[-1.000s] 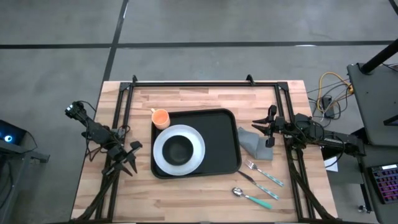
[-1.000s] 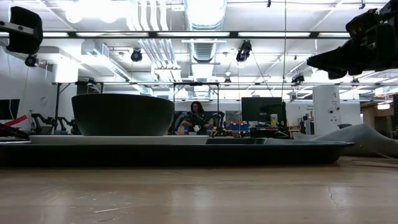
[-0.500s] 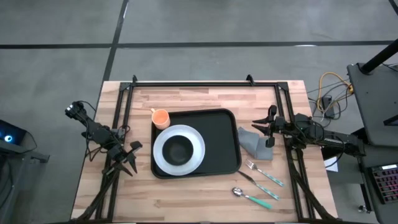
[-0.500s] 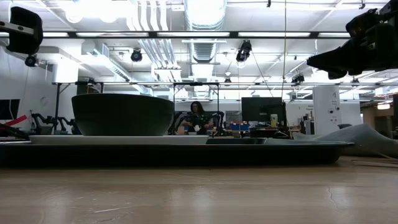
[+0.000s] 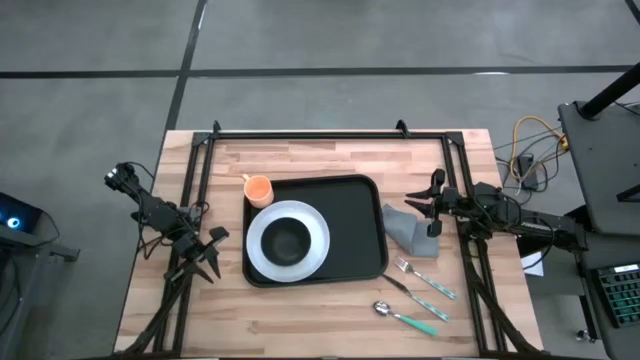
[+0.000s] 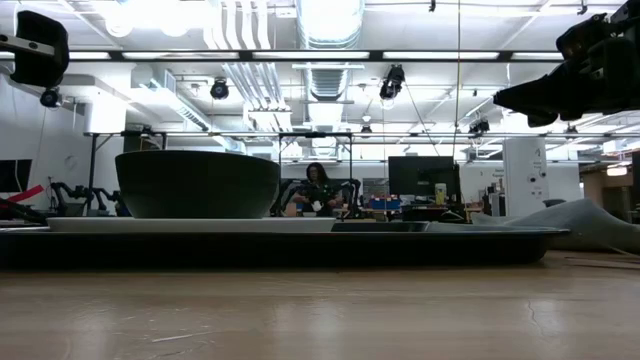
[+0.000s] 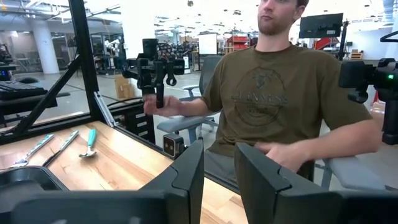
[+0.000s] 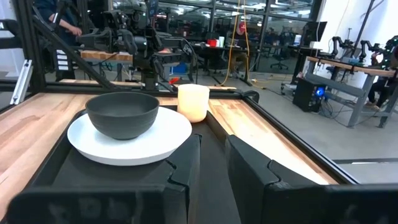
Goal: Set up tray
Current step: Put the gray table napkin to the right of the white plate on the black serving tray
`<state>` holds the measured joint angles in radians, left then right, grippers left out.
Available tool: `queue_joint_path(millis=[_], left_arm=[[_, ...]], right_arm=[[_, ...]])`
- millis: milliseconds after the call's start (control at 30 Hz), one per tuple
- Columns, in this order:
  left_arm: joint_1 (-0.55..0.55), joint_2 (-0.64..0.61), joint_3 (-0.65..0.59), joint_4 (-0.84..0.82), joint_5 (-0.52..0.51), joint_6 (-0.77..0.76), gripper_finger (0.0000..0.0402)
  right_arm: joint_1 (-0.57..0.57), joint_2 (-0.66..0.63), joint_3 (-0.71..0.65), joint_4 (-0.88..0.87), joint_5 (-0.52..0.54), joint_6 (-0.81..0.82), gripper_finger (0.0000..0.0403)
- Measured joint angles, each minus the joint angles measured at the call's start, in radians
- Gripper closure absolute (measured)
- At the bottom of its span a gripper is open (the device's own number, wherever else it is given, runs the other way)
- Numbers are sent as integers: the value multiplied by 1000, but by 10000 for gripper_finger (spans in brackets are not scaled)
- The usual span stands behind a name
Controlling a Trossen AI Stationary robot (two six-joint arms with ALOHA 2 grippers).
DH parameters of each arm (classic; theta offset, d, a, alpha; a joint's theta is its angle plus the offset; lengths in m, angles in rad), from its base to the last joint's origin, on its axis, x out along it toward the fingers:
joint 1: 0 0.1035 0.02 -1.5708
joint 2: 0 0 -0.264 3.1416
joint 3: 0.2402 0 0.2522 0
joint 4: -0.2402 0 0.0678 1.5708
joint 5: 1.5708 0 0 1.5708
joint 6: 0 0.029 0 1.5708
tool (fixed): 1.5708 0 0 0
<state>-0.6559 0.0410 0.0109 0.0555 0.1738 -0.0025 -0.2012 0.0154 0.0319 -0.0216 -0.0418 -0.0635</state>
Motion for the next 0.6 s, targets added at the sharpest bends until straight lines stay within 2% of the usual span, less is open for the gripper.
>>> queue_joint_path(millis=[467, 600], left_arm=[[0, 0, 0, 0, 0, 0, 331], [0, 0, 0, 0, 0, 0, 331]], right_arm=[[0, 0, 0, 11, 0, 57, 335], [0, 0, 0, 11, -1, 139, 335]])
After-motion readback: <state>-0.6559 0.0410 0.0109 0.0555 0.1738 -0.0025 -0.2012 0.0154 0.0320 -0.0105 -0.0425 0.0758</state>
